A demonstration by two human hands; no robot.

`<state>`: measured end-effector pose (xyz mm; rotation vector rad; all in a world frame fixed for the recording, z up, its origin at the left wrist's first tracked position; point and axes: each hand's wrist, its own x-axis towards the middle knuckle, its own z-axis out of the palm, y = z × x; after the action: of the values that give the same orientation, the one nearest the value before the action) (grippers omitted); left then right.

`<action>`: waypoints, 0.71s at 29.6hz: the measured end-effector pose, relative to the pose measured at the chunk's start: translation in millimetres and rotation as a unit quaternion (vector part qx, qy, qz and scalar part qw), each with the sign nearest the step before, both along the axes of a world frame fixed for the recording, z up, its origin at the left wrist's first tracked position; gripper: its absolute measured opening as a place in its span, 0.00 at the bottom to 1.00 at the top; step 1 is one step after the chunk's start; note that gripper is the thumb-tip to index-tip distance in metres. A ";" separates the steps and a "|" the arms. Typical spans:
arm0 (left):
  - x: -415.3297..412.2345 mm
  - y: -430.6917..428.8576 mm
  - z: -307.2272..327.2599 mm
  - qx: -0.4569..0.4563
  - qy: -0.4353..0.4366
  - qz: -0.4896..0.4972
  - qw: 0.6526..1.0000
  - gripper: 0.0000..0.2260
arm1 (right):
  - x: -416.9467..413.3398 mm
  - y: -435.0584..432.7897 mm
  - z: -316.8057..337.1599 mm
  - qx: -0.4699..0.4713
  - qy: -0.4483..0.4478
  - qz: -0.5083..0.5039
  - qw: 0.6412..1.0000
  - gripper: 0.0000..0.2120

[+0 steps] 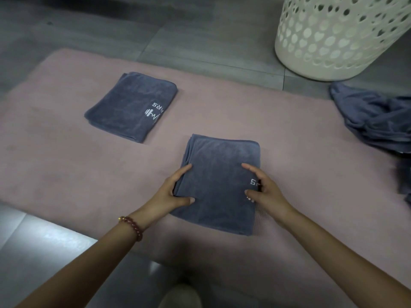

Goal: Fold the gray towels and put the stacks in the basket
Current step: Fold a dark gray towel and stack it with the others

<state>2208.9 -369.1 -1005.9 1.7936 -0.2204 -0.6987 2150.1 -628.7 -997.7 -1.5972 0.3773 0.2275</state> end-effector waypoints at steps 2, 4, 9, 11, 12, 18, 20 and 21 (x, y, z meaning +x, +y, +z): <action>0.9 -1.9 5.0 -0.041 0.063 0.021 0.997 0.33 | -1.0 -2.9 -1.5 0.019 0.006 -0.009 1.000 0.32; 1.1 -5.3 9.0 -0.070 0.100 0.060 0.991 0.31 | -3.4 -4.7 -4.6 0.051 0.015 -0.026 0.998 0.33; -8.1 -14.8 12.8 -0.032 0.090 0.109 0.989 0.27 | -5.6 -5.5 -7.3 0.055 0.025 -0.022 0.998 0.34; -9.8 -15.5 15.3 -0.033 0.110 0.116 0.986 0.25 | -4.9 -5.0 -6.2 0.040 0.020 -0.014 0.999 0.34; -9.4 -14.9 17.5 -0.041 0.123 0.117 0.985 0.23 | -4.1 -4.7 -5.3 0.034 0.017 -0.007 0.999 0.34; 2.7 0.7 44.6 -0.055 0.068 0.098 0.991 0.24 | 9.0 2.0 15.0 0.024 0.022 0.045 0.998 0.39; 19.0 11.6 63.4 -0.070 0.044 0.085 0.993 0.25 | 22.3 8.9 33.1 -0.032 -0.002 0.068 0.997 0.38; 31.7 18.0 74.6 -0.075 0.023 0.080 0.994 0.26 | 33.3 13.2 43.4 -0.050 -0.023 0.079 0.995 0.38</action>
<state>2240.6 -351.1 -931.3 1.6304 -0.0949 -0.5928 2183.5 -615.4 -954.3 -1.7297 0.2294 0.2963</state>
